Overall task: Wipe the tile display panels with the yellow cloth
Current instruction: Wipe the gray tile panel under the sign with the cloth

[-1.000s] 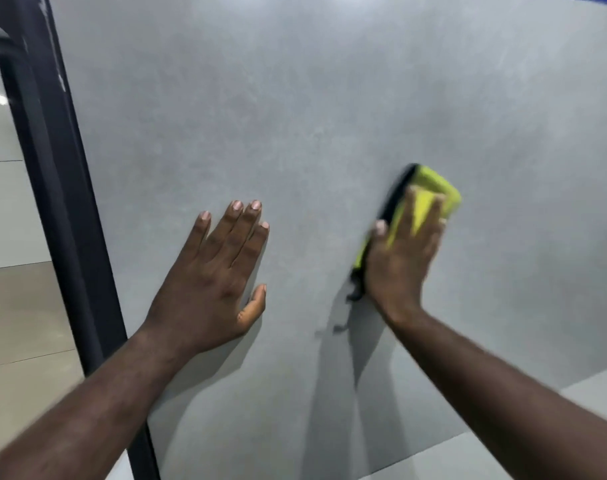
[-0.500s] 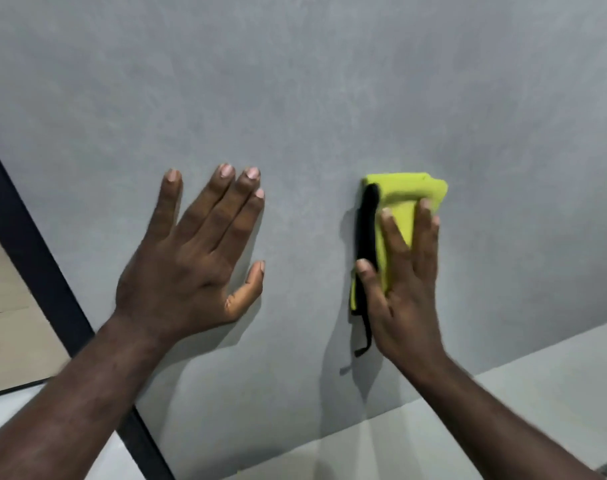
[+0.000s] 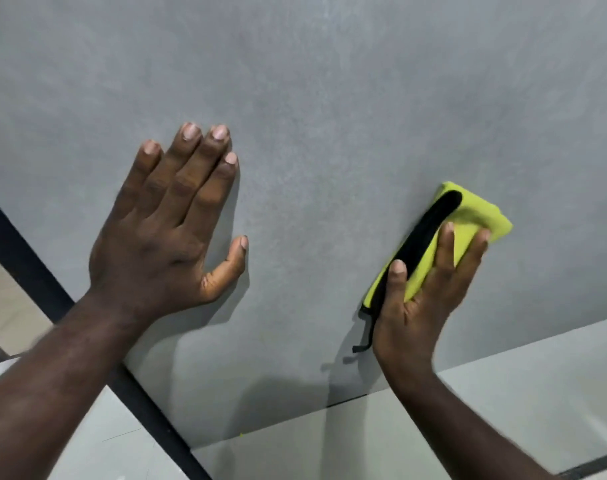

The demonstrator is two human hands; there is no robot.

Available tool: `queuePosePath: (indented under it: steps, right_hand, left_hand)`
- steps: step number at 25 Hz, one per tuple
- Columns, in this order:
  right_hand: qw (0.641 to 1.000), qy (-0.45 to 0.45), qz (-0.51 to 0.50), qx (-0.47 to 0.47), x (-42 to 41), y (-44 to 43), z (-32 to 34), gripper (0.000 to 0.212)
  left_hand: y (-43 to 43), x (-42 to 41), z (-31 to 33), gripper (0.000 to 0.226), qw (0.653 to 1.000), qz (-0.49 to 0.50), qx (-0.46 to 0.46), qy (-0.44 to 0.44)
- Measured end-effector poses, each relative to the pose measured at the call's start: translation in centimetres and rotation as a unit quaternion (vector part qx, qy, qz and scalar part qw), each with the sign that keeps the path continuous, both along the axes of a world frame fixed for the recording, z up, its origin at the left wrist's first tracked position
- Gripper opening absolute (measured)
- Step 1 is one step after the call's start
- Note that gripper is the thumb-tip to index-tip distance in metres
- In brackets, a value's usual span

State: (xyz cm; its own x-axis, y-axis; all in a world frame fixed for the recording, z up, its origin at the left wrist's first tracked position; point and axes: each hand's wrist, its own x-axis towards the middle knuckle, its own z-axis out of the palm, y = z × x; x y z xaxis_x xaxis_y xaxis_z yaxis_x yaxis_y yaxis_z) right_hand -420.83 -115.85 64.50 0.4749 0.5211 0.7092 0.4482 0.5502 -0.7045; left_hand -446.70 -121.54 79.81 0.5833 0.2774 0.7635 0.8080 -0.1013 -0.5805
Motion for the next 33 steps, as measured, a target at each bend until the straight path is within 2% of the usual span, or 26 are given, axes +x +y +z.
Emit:
queuePosePath:
  steps: [1,2,4,5,8,9,10,11,13,14,16,17,18,19,20,21,22,23,24,25,26,27,29,30,31,33]
  right_hand:
    - [0.999,-0.035,0.001,-0.006,-0.9,-0.6,-0.2,0.066]
    - [0.993,-0.119,0.015,0.012,-1.8,-1.4,-0.3,0.067]
    - [0.956,-0.273,0.058,0.091,-2.2,-1.9,1.5,0.067]
    - [0.951,-0.281,0.053,0.118,-1.7,-1.4,3.3,0.066]
    - [0.994,-0.083,-0.001,0.067,-1.5,-0.6,7.3,0.063]
    - [0.997,-0.058,-0.011,0.043,-2.5,-1.1,7.7,0.063]
    - [0.994,-0.101,-0.012,0.049,-4.2,-1.9,7.6,0.063]
    - [0.978,-0.194,0.003,0.081,-5.9,-3.0,7.5,0.063]
    - [0.929,-0.333,0.036,0.157,-7.2,-3.6,10.0,0.062]
    - [0.931,-0.317,0.022,0.176,-7.5,-3.2,12.0,0.062]
    - [0.983,-0.134,-0.02,0.12,-8.7,-2.6,15.8,0.063]
    - [0.994,-0.056,-0.032,0.086,-9.8,-2.9,16.8,0.065]
    - [0.994,-0.067,-0.046,0.078,-11.1,-3.5,16.9,0.066]
    - [0.982,-0.154,-0.052,0.101,-12.5,-4.2,15.9,0.065]
    - [0.95,-0.279,-0.035,0.135,-13.6,-4.8,14.5,0.063]
    - [0.919,-0.354,-0.026,0.171,-13.7,-5.1,14.4,0.061]
    - [0.917,-0.352,-0.026,0.188,-13.6,-5.1,15.8,0.061]
    - [0.946,-0.275,-0.039,0.17,-13.7,-4.7,17.6,0.062]
    - [0.982,-0.145,-0.036,0.119,-14.4,-4.7,20.0,0.065]
    - [0.995,-0.055,-0.034,0.074,-15.6,-5.0,21.9,0.067]
    - [0.995,-0.058,-0.05,0.063,-16.9,-5.7,22.8,0.068]
    - [0.982,-0.147,-0.066,0.096,-18.4,-6.5,22.5,0.068]
    - [0.915,-0.36,-0.067,0.17,-19.9,-7.1,19.9,0.066]
    - [0.905,-0.377,-0.061,0.189,-19.6,-7.1,19.9,0.065]
    - [0.924,-0.329,-0.067,0.182,-19.5,-7.0,21.2,0.065]
    - [0.982,-0.132,-0.068,0.114,-20.9,-6.9,24.3,0.067]
  left_hand:
    - [0.0,0.0,0.1,0.08,1.0,0.001,-0.002,0.002]
    - [-0.1,0.1,0.3,0.079,1.0,0.0,-0.005,0.007]
    - [-0.4,-0.2,0.8,0.078,1.0,-0.01,-0.018,0.02]
    - [-0.8,-0.6,0.9,0.077,0.999,-0.014,-0.023,0.028]
    - [-2.1,-2.3,1.4,0.073,0.999,-0.023,-0.025,0.03]
    - [-2.6,-3.3,1.8,0.073,0.999,-0.019,-0.023,0.022]
    - [-3.2,-4.5,2.4,0.072,1.0,-0.016,-0.017,0.012]
    - [-3.6,-5.7,3.0,0.071,1.0,-0.015,-0.009,0.003]
    - [-4.2,-7.9,4.0,0.07,1.0,-0.013,0.003,-0.007]
    - [-4.4,-8.9,4.3,0.07,1.0,-0.013,0.008,-0.004]
    - [-4.7,-10.9,4.4,0.071,1.0,-0.014,0.022,0.004]
    - [-4.7,-11.6,4.3,0.071,0.999,-0.015,0.03,0.007]
    - [-4.7,-12.4,4.1,0.071,0.999,-0.017,0.039,0.01]
    - [-4.8,-13.2,4.0,0.072,0.998,-0.025,0.048,0.011]
    - [-4.8,-14.1,4.0,0.073,0.998,-0.033,0.054,0.01]
    - [-4.8,-15.0,3.9,0.075,0.997,-0.042,0.057,0.008]
    - [-4.7,-15.7,3.9,0.077,0.997,-0.05,0.058,0.004]
    - [-4.7,-16.3,3.8,0.08,0.997,-0.056,0.059,0.0]
    - [-4.6,-16.7,3.7,0.082,0.996,-0.062,0.057,-0.004]
    - [-4.6,-17.0,3.7,0.084,0.996,-0.069,0.054,-0.01]
    - [-4.5,-17.2,3.6,0.085,0.996,-0.079,0.049,-0.016]
    - [-4.4,-17.5,3.6,0.087,0.995,-0.088,0.046,-0.022]
    - [-4.3,-18.1,3.2,0.09,0.994,-0.099,0.037,-0.032]
    - [-4.3,-18.4,3.0,0.091,0.994,-0.101,0.032,-0.036]
    - [-4.4,-18.7,2.9,0.092,0.994,-0.102,0.025,-0.038]
    - [-4.6,-19.1,2.9,0.088,0.993,-0.113,0.011,-0.034]
